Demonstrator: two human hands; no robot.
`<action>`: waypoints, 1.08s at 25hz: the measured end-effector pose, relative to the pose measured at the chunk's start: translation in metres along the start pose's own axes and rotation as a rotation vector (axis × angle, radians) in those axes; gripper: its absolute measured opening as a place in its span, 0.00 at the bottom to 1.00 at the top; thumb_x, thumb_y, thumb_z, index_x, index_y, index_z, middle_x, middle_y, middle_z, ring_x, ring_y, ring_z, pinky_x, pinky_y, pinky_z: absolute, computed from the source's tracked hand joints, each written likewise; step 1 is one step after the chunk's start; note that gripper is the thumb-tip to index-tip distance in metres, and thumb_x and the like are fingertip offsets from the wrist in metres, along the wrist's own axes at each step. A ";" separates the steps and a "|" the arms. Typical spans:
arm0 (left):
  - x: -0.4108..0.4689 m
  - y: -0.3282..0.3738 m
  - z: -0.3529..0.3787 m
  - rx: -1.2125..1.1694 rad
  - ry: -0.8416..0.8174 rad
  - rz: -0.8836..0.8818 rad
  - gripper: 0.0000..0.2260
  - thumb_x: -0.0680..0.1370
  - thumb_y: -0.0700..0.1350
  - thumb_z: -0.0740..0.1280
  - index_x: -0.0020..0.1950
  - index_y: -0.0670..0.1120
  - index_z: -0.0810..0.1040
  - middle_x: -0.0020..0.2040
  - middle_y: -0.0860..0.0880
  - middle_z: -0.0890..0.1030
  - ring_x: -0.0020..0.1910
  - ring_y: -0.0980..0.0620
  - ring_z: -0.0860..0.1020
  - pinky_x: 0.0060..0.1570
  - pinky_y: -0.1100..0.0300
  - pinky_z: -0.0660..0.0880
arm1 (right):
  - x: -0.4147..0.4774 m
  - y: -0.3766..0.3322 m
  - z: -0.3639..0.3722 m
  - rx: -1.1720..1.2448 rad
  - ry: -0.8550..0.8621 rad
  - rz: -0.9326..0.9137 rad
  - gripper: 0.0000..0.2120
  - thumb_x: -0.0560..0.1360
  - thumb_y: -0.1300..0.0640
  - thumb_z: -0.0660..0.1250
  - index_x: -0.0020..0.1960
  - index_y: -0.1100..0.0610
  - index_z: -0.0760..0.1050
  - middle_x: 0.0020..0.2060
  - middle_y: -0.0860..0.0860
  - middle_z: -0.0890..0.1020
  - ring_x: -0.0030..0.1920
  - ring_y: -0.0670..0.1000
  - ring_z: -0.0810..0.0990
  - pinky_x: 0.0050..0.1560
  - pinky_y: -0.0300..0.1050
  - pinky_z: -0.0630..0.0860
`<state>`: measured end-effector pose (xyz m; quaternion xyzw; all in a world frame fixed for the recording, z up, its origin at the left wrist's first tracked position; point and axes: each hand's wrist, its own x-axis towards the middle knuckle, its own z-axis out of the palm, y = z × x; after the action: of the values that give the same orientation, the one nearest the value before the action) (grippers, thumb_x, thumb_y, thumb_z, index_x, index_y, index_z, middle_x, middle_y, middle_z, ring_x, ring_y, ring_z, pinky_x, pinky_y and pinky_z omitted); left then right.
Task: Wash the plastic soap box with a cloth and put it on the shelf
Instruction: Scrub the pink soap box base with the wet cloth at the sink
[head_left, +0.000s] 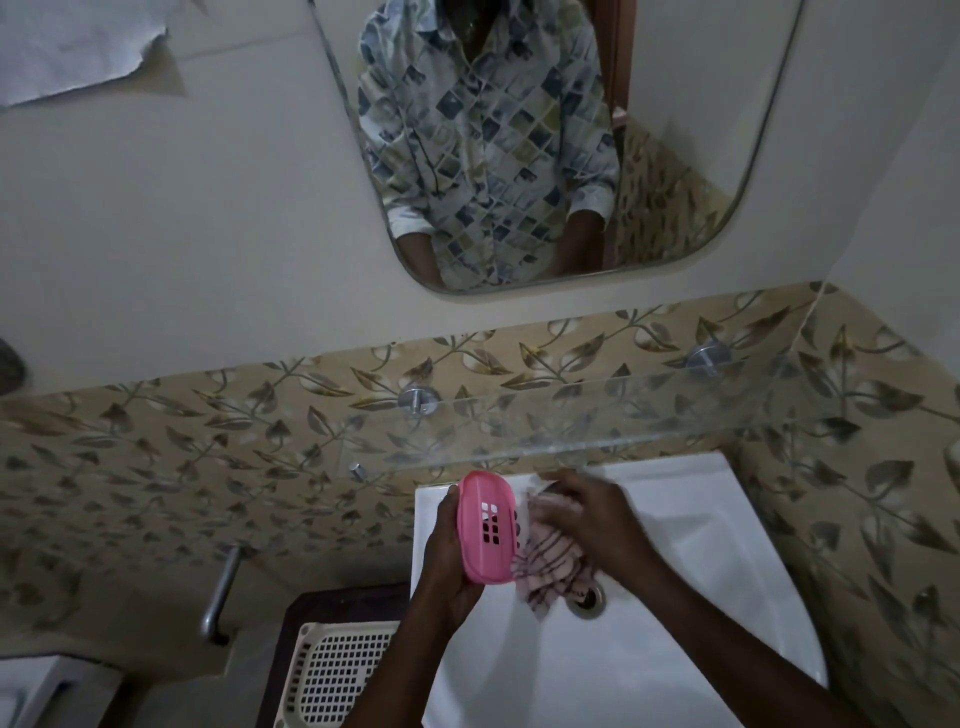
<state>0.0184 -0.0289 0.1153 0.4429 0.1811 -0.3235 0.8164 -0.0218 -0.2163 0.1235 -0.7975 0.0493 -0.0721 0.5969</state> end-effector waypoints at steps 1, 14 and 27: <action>0.000 0.002 -0.004 -0.039 -0.026 0.001 0.35 0.76 0.61 0.60 0.71 0.35 0.71 0.53 0.34 0.80 0.48 0.39 0.81 0.51 0.46 0.79 | 0.002 0.010 -0.012 0.112 0.106 0.156 0.12 0.69 0.62 0.77 0.52 0.58 0.83 0.43 0.52 0.87 0.46 0.50 0.86 0.47 0.48 0.81; -0.001 -0.010 -0.001 0.150 -0.053 -0.026 0.26 0.76 0.60 0.63 0.61 0.41 0.81 0.50 0.38 0.84 0.46 0.41 0.83 0.49 0.48 0.79 | -0.022 0.001 0.002 -0.102 0.169 0.017 0.19 0.76 0.56 0.71 0.65 0.48 0.72 0.50 0.45 0.83 0.47 0.36 0.80 0.40 0.24 0.75; -0.008 0.001 -0.002 -0.074 -0.211 -0.243 0.19 0.76 0.50 0.68 0.59 0.37 0.80 0.49 0.37 0.84 0.46 0.41 0.83 0.50 0.49 0.80 | 0.003 0.011 0.020 -0.670 -0.171 -0.952 0.15 0.75 0.66 0.70 0.62 0.58 0.79 0.58 0.59 0.80 0.59 0.59 0.79 0.58 0.56 0.77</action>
<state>0.0135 -0.0236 0.1194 0.3509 0.1583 -0.4576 0.8015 -0.0151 -0.2010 0.1078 -0.8800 -0.3424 -0.2482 0.2161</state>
